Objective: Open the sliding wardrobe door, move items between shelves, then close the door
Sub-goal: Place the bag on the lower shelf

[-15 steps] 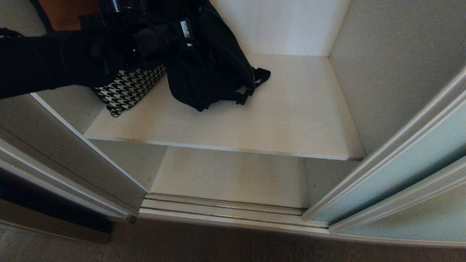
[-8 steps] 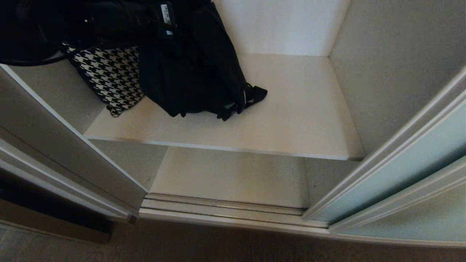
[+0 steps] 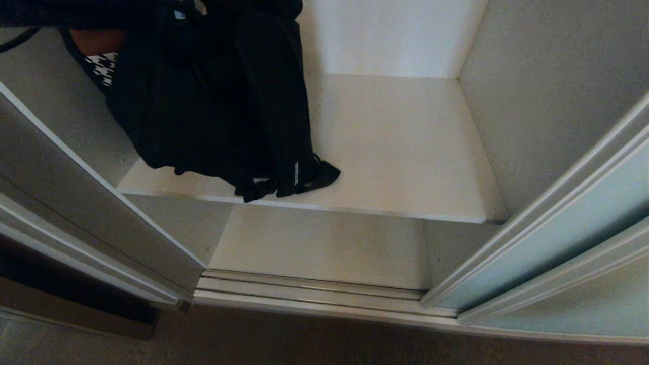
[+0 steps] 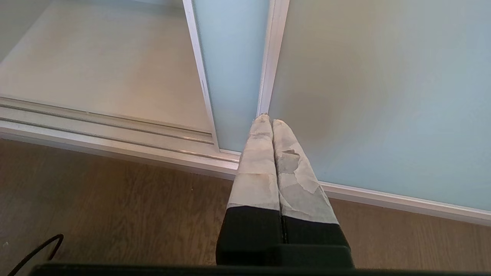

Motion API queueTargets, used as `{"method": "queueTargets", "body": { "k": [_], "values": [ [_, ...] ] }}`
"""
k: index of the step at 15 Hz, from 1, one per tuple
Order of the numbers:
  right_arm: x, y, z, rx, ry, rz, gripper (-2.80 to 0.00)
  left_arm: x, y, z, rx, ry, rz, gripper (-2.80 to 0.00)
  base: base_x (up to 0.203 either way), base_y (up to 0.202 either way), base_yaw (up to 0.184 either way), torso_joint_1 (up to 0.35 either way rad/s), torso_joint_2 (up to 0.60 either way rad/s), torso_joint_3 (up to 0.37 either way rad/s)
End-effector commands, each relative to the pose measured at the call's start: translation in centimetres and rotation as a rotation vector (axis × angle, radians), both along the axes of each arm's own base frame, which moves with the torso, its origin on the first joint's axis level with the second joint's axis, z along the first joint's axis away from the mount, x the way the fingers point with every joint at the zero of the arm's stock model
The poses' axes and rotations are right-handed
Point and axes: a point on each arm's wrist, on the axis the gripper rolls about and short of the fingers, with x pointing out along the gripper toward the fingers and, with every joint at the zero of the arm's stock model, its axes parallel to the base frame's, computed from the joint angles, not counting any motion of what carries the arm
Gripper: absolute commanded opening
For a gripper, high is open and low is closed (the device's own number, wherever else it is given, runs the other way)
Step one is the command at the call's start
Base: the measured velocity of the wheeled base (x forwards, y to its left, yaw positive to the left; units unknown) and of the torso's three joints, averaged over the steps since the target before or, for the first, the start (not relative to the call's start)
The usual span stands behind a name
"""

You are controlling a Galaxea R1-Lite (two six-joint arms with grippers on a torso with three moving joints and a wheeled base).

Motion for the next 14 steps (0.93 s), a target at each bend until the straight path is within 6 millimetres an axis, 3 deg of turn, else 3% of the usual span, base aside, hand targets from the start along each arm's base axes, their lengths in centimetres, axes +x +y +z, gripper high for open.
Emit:
{"method": "queueTargets", "body": {
  "k": [1,5,9,14],
  "values": [
    [0.0,0.0,-0.1,0.0,-0.002,0.001,-2.8,-3.0,1.5,1.0,0.007,0.01,0.013,-2.8,0.0,0.0,0.0,0.0,0.0,0.0],
    [0.0,0.0,0.0,0.0,0.0,0.001,-2.8,-5.4,3.6,1.8,-0.003,-0.023,0.02,-2.8,0.0,0.0,0.0,0.0,0.0,0.0],
    [0.0,0.0,0.0,0.0,0.0,0.001,-2.8,-7.3,5.4,0.7,0.006,0.0,0.043,-2.8,0.0,0.0,0.0,0.0,0.0,0.0],
    [0.0,0.0,0.0,0.0,0.0,0.001,-2.8,-8.4,5.7,0.7,-0.012,-0.013,0.047,-2.8,0.0,0.0,0.0,0.0,0.0,0.0]
  ]
}}
